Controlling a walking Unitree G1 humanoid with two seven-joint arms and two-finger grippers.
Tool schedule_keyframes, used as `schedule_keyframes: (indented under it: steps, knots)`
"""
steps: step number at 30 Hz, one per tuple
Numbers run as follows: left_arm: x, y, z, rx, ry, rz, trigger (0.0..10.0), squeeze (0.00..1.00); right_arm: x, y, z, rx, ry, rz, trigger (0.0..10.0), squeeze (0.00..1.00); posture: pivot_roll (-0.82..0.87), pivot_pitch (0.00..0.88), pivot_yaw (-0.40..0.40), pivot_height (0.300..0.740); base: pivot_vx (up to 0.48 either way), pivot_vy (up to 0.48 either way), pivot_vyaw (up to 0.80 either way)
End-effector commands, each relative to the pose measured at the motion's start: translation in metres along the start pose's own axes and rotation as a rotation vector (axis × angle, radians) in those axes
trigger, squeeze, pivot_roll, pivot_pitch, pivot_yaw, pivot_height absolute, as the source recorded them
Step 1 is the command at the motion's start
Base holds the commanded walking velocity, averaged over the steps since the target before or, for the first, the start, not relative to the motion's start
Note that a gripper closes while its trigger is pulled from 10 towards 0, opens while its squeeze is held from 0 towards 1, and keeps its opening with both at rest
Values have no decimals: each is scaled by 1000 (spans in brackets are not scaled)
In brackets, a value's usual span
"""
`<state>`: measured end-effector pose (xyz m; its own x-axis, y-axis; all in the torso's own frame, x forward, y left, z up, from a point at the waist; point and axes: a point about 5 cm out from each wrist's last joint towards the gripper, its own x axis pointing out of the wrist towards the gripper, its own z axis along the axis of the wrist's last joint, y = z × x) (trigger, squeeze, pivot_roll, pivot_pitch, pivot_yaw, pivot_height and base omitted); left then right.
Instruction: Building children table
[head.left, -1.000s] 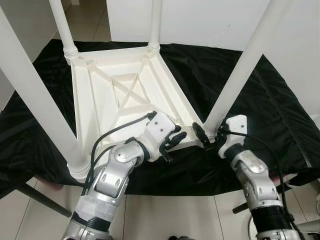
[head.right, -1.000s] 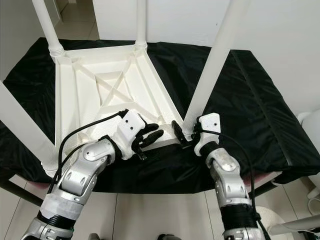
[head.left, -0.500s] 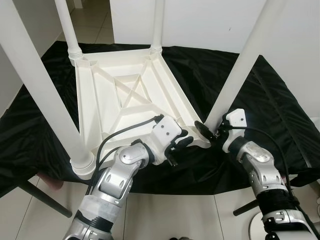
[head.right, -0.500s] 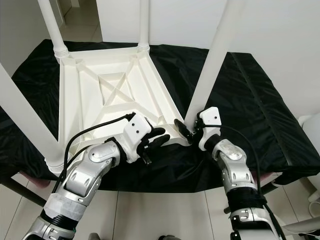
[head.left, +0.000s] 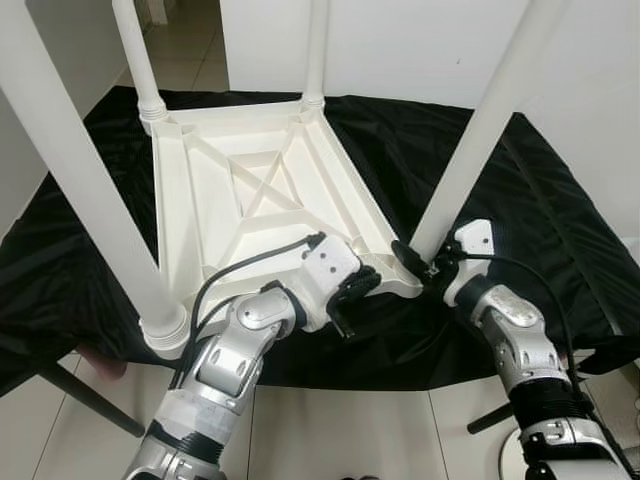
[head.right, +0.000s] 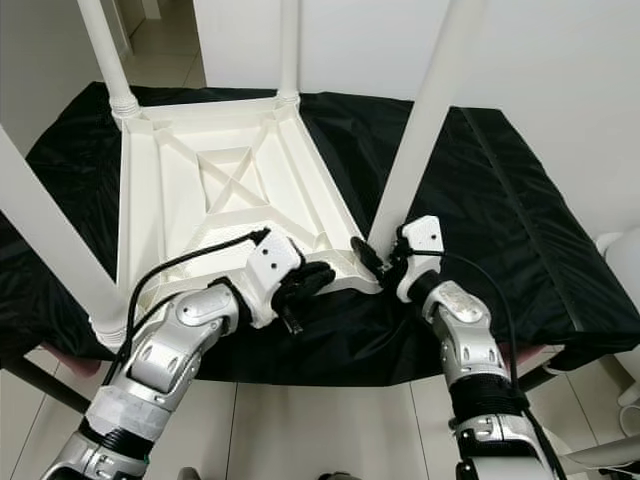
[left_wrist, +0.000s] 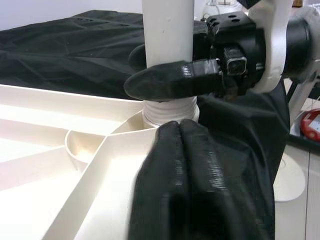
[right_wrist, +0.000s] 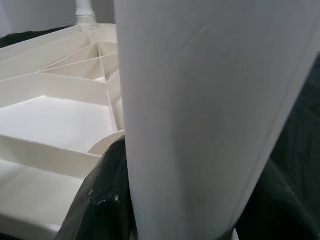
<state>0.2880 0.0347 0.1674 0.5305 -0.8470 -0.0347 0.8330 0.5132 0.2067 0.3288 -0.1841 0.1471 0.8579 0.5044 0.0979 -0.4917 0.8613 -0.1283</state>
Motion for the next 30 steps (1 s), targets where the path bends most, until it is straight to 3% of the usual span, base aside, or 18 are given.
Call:
schedule_keyframes:
  steps: [1,2,3,7,8,13,14,25,29,30]
  knots:
    - [0,-3,-4,-4,24,-23,3843,0,-4,3,-8,25,22,-42,10000,0,-12,73,-14,740,0,0,0]
    - [0,-3,-4,-4,24,-23,3843,0,-4,3,-8,25,22,-42,10000,0,-12,73,-14,740,0,0,0]
    - [1,-2,-4,-4,28,-18,10000,0,-4,4,-9,23,19,-68,10000,0,-15,73,-6,740,0,0,0]
    - [2,-4,-3,-38,9,-28,10000,27,-2,10,-9,39,12,-118,10000,0,-16,68,-3,740,0,0,0]
    - [2,-6,-2,-47,3,-38,10000,1000,-2,11,-10,41,15,-140,10000,0,-14,67,0,740,0,0,0]
    - [4,-5,-1,-13,13,-39,10000,1000,0,17,-13,63,18,-191,10000,0,-8,71,0,740,0,0,0]
    - [2,-5,-1,5,18,-40,10000,0,1,22,-12,63,15,-231,10000,0,-3,68,-4,740,0,0,0]
    - [0,0,-2,30,25,12,10000,0,13,55,-7,125,56,-490,10000,0,7,56,-23,740,0,0,0]
    - [-1,3,-2,32,25,28,10000,0,13,63,-8,166,59,-693,10000,0,13,54,-30,740,0,0,0]
    - [-1,3,-2,32,25,28,10000,0,13,63,-8,166,59,-693,10000,0,13,54,-30,740,0,0,0]
